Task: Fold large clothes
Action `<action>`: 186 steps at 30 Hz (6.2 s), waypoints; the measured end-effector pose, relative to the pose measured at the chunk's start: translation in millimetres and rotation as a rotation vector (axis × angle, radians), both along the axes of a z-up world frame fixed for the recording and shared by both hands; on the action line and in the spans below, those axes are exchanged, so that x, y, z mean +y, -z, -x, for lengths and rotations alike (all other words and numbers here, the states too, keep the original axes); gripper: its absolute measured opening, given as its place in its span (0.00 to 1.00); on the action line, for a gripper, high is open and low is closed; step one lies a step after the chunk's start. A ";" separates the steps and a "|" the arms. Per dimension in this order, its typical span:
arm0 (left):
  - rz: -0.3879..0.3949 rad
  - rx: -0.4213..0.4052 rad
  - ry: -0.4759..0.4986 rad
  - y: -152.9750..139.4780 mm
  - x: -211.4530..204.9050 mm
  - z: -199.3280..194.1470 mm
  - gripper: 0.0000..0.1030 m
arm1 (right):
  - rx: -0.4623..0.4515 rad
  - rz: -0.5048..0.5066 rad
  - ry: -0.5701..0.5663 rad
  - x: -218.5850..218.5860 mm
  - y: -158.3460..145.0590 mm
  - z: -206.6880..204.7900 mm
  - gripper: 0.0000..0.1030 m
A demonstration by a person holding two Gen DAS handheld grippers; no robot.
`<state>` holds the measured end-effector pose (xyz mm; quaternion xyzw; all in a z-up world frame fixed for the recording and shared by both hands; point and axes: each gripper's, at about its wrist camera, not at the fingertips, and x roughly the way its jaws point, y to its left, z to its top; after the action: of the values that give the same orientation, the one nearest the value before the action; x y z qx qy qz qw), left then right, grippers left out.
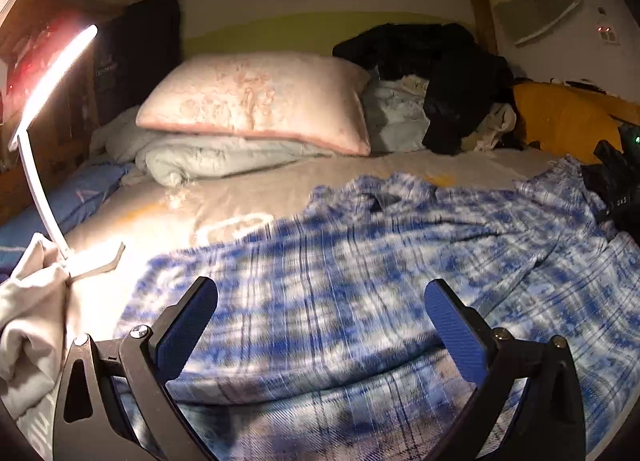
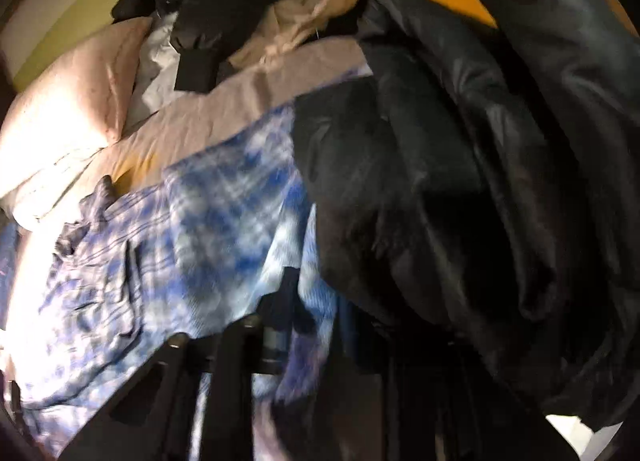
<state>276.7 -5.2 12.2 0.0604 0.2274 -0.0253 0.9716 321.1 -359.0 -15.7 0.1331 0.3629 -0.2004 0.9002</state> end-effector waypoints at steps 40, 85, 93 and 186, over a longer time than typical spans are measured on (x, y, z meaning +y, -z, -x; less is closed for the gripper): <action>0.082 0.148 -0.038 15.7 11.3 -18.1 1.00 | -0.102 -0.285 -0.161 35.6 -15.3 4.2 0.53; 0.084 0.177 -0.050 18.1 11.3 -22.0 1.00 | -0.090 0.022 -0.520 144.5 -3.5 16.3 0.41; 0.082 0.181 -0.051 18.0 11.1 -21.8 1.00 | -0.174 -0.244 -0.144 51.6 -19.7 31.6 0.54; 0.128 0.175 0.077 -53.4 -34.1 -21.0 0.02 | -0.360 0.198 -0.254 143.5 6.4 57.2 1.00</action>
<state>297.7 -39.3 65.5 0.0045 0.3066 -0.0823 0.9483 263.9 -215.6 -22.1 0.0311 0.1891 -0.0931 0.9770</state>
